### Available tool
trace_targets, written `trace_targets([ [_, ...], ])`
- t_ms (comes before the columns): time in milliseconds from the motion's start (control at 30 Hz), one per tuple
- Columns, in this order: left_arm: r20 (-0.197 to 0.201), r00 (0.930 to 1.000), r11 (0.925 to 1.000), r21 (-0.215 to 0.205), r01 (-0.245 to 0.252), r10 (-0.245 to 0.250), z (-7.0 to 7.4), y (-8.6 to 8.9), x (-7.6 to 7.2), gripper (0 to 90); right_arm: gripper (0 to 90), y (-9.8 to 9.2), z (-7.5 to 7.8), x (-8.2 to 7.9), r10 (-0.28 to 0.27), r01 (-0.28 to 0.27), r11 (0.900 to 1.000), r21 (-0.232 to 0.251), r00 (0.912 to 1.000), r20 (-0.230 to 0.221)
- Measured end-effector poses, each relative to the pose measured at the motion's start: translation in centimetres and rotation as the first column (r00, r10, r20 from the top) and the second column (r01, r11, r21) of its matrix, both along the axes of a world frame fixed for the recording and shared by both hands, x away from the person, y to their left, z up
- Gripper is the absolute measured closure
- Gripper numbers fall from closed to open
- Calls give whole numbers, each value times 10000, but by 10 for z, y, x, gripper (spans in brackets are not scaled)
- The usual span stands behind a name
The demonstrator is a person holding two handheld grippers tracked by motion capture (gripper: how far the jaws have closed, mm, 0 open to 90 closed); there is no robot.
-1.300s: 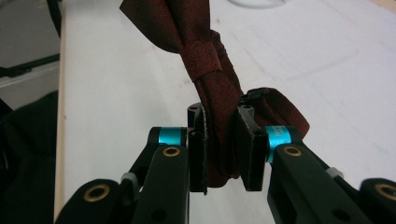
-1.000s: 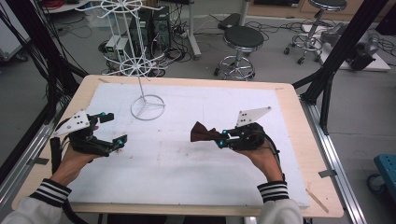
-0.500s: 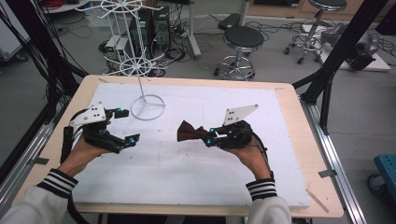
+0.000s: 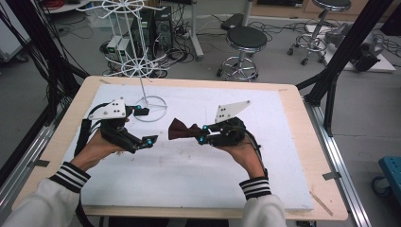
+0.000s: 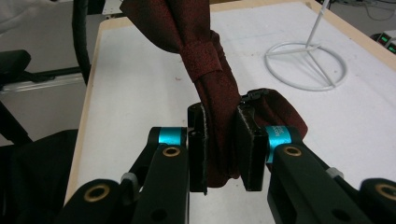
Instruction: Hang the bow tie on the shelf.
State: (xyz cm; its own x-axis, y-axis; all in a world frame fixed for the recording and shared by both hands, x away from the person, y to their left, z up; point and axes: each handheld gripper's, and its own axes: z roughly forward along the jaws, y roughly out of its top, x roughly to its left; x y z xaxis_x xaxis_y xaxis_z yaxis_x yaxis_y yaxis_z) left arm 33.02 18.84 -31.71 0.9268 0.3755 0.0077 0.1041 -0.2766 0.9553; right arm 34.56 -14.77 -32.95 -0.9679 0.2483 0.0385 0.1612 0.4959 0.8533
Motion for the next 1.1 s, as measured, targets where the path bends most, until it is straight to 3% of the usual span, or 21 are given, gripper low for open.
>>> trace_targets([
  [267, -198, 9975, 9974, 249, 679, -674, 6, -23, 2, 23, 771, 6, 2, 3, -70, 71, 9999, -79, 9999, 102],
  [367, -204, 9956, 9956, 185, 916, -912, 6, -27, 2, 132, 770, 9, 4, 3, -20, 20, 10000, -82, 10000, 81],
  [433, -155, 9945, 9944, 225, 1035, -1031, 6, -30, 2, 139, 770, 11, 5, 3, 17, -16, 10000, -83, 9999, 134],
  [500, -182, 9915, 9914, 217, 1294, -1290, 6, -34, 3, 207, 770, 12, 7, 3, 33, -30, 9999, -147, 9998, 192],
  [733, -175, 9893, 9891, 220, 1453, -1449, 6, -36, 4, 390, 769, 15, 6, 2, 139, -136, 9997, -195, 9998, 171],
  [833, -292, 9865, 9868, 107, 1614, -1611, 6, -34, 5, 508, 768, 16, 6, 2, 131, -126, 9997, -190, 9996, 235],
  [867, -310, 9857, 9861, 75, 1662, -1659, 6, -34, 5, 508, 768, 16, 6, 2, 120, -116, 9997, -209, 9997, 218],
  [900, -306, 9842, 9847, -39, 1742, -1743, 6, -34, 5, 575, 768, 16, 6, 2, 113, -109, 9996, -242, 9998, 168],
  [1000, -340, 9863, 9868, 10, 1618, -1617, 7, -34, 5, 756, 766, 17, 5, 2, 132, -127, 9996, -267, 9998, 180],
  [1100, -547, 9889, 9903, 51, 1387, -1382, 8, -34, 5, 836, 760, 18, 5, 2, 153, -147, 9995, -275, 9997, 198],
])
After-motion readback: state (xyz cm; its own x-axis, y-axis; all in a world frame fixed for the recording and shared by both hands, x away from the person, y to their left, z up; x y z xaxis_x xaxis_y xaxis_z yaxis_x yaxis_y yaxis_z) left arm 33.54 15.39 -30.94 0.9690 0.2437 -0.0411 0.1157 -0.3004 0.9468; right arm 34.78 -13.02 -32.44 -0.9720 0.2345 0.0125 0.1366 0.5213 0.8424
